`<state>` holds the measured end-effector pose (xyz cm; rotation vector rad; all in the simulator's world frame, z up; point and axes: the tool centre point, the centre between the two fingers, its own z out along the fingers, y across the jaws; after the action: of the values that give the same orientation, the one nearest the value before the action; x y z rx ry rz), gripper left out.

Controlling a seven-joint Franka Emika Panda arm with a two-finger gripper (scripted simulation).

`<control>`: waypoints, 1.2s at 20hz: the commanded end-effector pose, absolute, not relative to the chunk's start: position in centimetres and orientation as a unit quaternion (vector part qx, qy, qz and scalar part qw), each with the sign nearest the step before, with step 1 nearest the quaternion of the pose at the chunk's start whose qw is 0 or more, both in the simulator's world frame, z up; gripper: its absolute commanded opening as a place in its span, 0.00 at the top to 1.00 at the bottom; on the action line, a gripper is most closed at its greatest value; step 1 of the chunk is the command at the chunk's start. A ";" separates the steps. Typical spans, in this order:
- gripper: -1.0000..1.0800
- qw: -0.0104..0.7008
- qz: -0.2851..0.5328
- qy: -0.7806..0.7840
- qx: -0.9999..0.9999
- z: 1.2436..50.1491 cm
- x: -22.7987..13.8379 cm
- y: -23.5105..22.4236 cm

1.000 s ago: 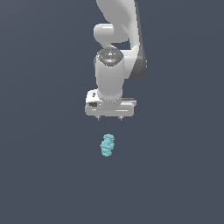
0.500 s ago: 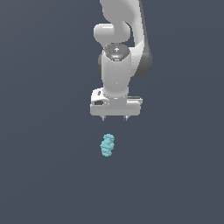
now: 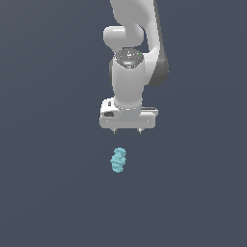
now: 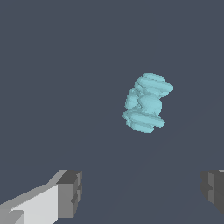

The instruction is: Pick up the object and move it to a goal position.

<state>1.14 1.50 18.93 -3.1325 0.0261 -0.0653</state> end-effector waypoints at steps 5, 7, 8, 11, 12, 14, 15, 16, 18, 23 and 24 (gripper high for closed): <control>0.04 0.004 -0.016 0.034 -0.999 17.9 2.6 0.8; 0.04 0.004 -0.014 0.046 -0.999 17.3 3.2 0.5; 0.04 0.004 -0.013 0.053 -0.999 17.0 3.6 0.3; 0.04 0.003 -0.009 0.076 -0.997 15.9 4.8 -0.4; 0.04 0.003 -0.008 0.084 -0.996 15.5 5.2 -0.6; 0.04 0.003 -0.006 0.097 -0.995 14.8 5.9 -1.0; 0.04 0.002 -0.005 0.103 -0.995 14.5 6.2 -1.2; 0.04 0.002 -0.004 0.109 -0.994 14.2 6.5 -1.4; 0.04 0.001 -0.003 0.118 -0.993 13.7 6.9 -1.7; 0.04 0.000 0.000 0.132 -0.991 12.9 7.6 -2.1; 0.04 0.000 0.000 0.134 -0.991 12.8 7.6 -2.1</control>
<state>7.44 -2.07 12.95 -3.1142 0.4101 -0.0009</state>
